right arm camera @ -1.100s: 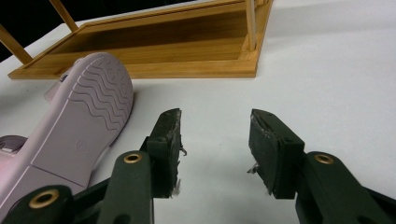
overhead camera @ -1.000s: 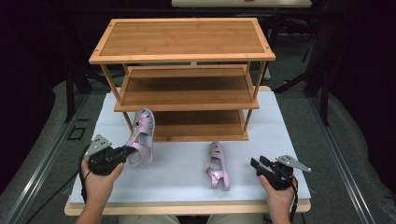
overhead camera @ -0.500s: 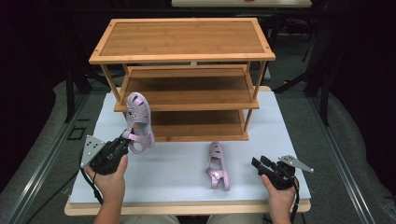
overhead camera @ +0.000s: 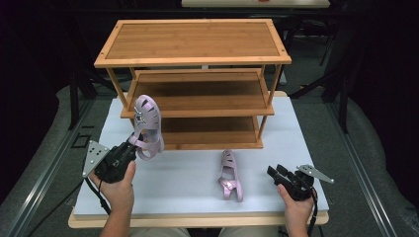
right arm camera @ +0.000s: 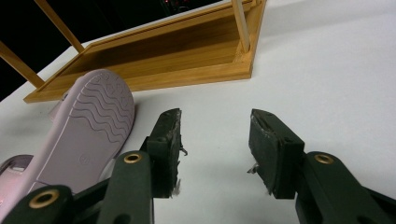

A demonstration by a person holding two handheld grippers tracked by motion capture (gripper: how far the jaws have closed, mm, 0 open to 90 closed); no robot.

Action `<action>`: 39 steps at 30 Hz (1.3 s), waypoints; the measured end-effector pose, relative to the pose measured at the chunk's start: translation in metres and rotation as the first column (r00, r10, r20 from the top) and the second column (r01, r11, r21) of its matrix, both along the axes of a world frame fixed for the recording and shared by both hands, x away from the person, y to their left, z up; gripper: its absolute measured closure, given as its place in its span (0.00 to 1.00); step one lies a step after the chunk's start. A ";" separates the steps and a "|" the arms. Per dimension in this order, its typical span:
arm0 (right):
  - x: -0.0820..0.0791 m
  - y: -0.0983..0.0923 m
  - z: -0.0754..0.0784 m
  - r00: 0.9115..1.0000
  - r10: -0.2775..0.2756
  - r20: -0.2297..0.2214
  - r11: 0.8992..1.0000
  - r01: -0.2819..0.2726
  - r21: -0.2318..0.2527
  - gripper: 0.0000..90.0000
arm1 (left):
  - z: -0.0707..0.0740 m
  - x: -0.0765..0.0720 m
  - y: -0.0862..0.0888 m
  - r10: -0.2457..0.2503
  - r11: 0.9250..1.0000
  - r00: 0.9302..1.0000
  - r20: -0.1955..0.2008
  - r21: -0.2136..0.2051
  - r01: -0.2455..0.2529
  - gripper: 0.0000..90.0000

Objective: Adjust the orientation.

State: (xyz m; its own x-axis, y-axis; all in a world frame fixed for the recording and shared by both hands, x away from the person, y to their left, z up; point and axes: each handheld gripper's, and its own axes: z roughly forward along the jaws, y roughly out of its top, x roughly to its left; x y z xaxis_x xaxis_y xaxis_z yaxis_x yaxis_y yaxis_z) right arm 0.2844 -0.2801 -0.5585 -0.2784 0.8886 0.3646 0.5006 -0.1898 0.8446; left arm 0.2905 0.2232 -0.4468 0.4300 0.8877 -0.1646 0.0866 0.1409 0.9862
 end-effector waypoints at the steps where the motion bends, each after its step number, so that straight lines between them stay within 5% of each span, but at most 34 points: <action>1: 0.000 0.000 0.000 1.000 -0.001 0.000 1.000 0.001 0.002 0.60 | 0.002 0.001 -0.001 -0.003 1.000 1.000 -0.003 -0.002 0.003 0.93; 11: -0.001 -0.002 0.001 1.000 -0.004 -0.001 1.000 0.004 0.011 0.60 | 0.022 0.021 -0.016 -0.019 1.000 1.000 -0.015 0.007 0.019 0.92; 23: -0.001 -0.007 0.000 1.000 -0.013 0.006 0.999 0.013 0.032 0.60 | 0.035 0.036 -0.020 -0.002 1.000 1.000 -0.018 -0.029 0.002 0.92; 39: 0.000 -0.008 -0.001 1.000 -0.008 -0.008 0.999 0.009 0.044 0.60 | 0.036 0.069 -0.032 0.058 0.998 0.998 0.002 -0.026 -0.058 0.92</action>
State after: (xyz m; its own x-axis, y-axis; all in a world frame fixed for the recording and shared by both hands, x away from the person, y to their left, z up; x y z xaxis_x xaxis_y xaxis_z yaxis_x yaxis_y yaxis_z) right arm 0.2845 -0.2882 -0.5600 -0.2679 0.8737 0.4060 0.5053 -0.2314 0.8313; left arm 0.3597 0.1914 -0.4110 0.3783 0.9065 -0.1873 0.0751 0.1716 0.9823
